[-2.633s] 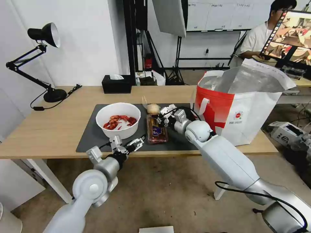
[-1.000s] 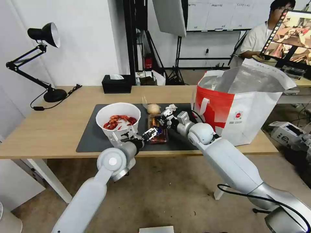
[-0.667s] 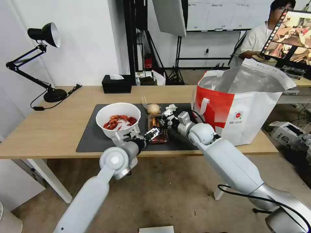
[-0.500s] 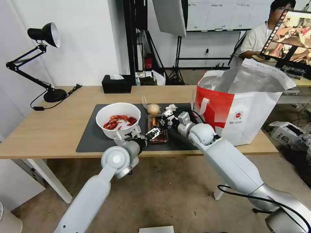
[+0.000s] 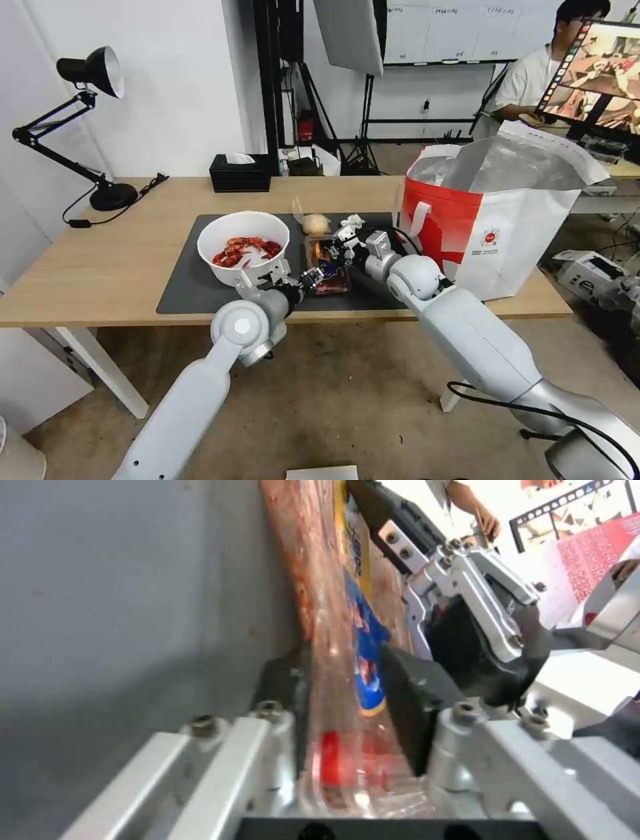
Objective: Pick up the trash from the table and place it into the takeout bag.
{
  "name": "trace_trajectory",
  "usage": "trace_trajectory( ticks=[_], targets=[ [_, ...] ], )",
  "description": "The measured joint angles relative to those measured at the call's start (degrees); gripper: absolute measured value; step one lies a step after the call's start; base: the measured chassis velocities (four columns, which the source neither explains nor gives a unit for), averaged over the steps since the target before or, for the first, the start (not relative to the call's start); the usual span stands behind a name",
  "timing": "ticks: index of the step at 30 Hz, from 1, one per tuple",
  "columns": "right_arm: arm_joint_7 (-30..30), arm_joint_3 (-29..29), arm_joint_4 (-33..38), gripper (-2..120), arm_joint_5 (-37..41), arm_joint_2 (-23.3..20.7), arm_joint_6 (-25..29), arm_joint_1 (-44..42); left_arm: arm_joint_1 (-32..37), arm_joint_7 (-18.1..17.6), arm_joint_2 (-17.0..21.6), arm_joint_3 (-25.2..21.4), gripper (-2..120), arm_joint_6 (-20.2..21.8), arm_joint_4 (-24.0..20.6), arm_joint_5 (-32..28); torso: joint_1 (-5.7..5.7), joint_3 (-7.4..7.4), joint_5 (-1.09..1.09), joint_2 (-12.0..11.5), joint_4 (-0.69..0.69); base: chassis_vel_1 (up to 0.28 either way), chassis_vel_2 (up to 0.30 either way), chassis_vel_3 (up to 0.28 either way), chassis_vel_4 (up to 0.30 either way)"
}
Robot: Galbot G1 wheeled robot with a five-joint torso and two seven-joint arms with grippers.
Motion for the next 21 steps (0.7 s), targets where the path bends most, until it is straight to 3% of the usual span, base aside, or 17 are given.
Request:
trace_trajectory(
  ticks=[7, 16, 20, 21],
  targets=[
    [0.0, 0.0, 0.1, 0, 0.0, 0.1, 0.0, -0.1, -0.1, 0.0, 0.0, 0.2, 1, -0.3, 0.0, 0.1, 0.0, 0.0, 0.0, 0.0, 0.0, 0.0, 0.0, 0.0, 0.0],
    [1.7, 2.7, 3.6, 0, 4.2, -0.5, 0.6, -1.6, 0.0, 0.0, 0.0, 0.4, 0, -1.3, -0.5, 0.4, 0.0, 0.0, 0.0, 0.0, 0.0, 0.0, 0.0, 0.0, 0.0],
    [4.6, 5.1, 8.9, 0, 8.3, -2.2, 3.1, -4.0, 0.3, 0.0, 0.0, 0.2, 0, -1.5, -1.4, 0.9, 0.0, 0.0, 0.0, 0.0, 0.0, 0.0, 0.0, 0.0, 0.0],
    [5.7, 5.9, 10.9, 5, 9.9, -2.9, 3.9, -5.2, 0.3, 0.0, 0.0, 0.1, 0, -1.6, -1.8, 1.1, 0.0, 0.0, 0.0, 0.0, 0.01, 0.0, 0.0, 0.0, 0.0]
  ],
)
